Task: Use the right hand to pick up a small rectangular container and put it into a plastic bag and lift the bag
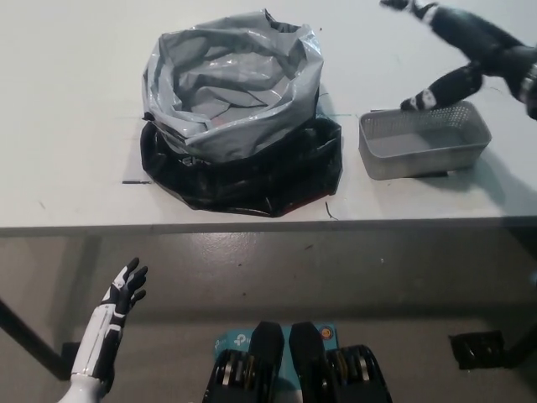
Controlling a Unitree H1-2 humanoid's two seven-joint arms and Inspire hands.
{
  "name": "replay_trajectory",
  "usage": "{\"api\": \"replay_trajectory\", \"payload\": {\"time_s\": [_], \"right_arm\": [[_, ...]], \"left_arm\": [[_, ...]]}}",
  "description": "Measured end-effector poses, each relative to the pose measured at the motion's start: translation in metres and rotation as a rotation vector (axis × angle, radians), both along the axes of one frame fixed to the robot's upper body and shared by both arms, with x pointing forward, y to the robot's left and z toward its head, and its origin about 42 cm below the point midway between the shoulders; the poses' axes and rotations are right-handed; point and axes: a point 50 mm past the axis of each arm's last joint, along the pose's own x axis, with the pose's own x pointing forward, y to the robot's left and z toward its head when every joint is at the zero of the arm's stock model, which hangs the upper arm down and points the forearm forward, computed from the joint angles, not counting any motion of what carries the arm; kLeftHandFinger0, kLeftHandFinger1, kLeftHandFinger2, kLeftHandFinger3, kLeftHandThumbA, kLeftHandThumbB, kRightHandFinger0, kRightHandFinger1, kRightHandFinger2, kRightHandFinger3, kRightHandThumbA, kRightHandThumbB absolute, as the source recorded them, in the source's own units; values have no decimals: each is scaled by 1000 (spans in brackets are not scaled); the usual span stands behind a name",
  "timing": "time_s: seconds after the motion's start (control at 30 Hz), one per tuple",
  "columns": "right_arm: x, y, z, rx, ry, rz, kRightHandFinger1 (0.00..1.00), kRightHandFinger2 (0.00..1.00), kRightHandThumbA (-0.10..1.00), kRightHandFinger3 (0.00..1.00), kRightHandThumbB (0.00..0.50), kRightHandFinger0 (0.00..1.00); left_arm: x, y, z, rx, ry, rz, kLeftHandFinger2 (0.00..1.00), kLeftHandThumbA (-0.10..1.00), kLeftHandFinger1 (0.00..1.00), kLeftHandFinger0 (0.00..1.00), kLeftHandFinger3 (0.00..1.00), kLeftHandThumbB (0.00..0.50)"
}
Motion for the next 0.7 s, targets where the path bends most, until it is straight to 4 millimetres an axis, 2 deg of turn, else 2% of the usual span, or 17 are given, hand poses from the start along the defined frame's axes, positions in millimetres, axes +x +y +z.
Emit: {"api": "replay_trajectory", "payload": {"time_s": [0.17, 0.2, 0.37, 0.47, 0.7], "right_arm": [[20, 13, -8, -157, 141, -17, 1000, 1000, 952, 1000, 500, 1000], [24, 15, -12, -188, 168, -25, 1000, 1000, 987, 1000, 500, 1000], [39, 22, -17, -361, 294, -68, 1000, 1000, 937, 1000, 500, 1000], [46, 24, -10, -441, 344, -101, 1000, 1000, 971, 1000, 500, 1000], [53, 29, 32, -580, 372, -162, 1000, 1000, 970, 1000, 500, 1000]], "left_arm": [[2, -1, 1, 0, -5, -2, 1000, 1000, 1000, 1000, 1000, 224], [2, -1, 2, 0, -6, -3, 1000, 1000, 1000, 1000, 1000, 225], [4, -1, 3, 2, -11, -5, 1000, 1000, 1000, 1000, 1000, 242], [5, -2, 4, 5, -16, -7, 1000, 1000, 1000, 1000, 1000, 240], [12, -3, 11, 19, -45, -19, 1000, 1000, 1000, 1000, 1000, 258]]}}
